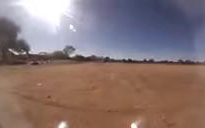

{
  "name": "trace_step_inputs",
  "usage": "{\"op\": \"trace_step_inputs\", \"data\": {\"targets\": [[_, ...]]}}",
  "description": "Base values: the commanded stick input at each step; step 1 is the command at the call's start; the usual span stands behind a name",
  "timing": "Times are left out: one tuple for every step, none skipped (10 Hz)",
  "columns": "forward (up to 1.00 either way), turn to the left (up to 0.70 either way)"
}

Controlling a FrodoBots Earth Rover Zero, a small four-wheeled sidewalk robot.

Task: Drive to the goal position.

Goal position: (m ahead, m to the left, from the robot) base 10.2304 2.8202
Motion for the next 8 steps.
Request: {"op": "trace_step_inputs", "data": {"targets": [[0.50,0.00],[0.50,0.00],[0.50,0.00],[0.50,0.00],[0.50,0.00],[0.50,0.00],[0.50,0.00],[0.50,0.00]]}}
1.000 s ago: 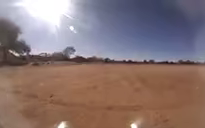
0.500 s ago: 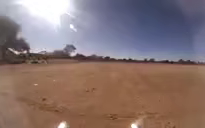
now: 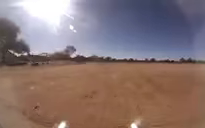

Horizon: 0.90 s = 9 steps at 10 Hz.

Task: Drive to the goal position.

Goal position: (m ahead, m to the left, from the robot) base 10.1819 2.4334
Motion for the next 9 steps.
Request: {"op": "trace_step_inputs", "data": {"targets": [[0.50,0.00],[0.50,0.00],[0.50,0.00],[0.50,0.00],[0.50,0.00],[0.50,0.00],[0.50,0.00],[0.50,0.00],[0.50,0.00]]}}
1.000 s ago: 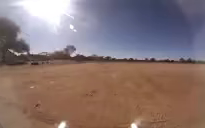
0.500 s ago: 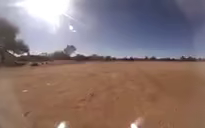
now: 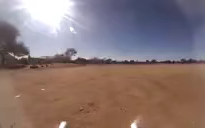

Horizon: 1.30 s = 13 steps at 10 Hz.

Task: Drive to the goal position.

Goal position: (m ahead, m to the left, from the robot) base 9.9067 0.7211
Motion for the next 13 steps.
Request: {"op": "trace_step_inputs", "data": {"targets": [[0.50,0.00],[0.50,0.00],[0.50,0.00],[0.50,0.00],[0.50,0.00],[0.50,0.00],[0.50,0.00],[0.50,0.00],[0.50,0.00],[0.50,0.00],[0.50,0.00],[0.50,0.00],[0.50,0.00]]}}
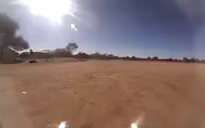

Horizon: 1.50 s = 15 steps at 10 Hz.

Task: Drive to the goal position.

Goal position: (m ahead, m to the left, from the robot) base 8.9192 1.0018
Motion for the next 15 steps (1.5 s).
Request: {"op": "trace_step_inputs", "data": {"targets": [[0.50,0.00],[0.50,0.00],[0.50,0.00],[0.50,0.00],[0.50,0.00],[0.50,0.00],[0.50,0.00],[0.50,0.00],[0.50,0.00],[0.50,0.00],[0.50,0.00],[0.50,0.00],[0.50,0.00],[0.50,0.00],[0.50,0.00]]}}
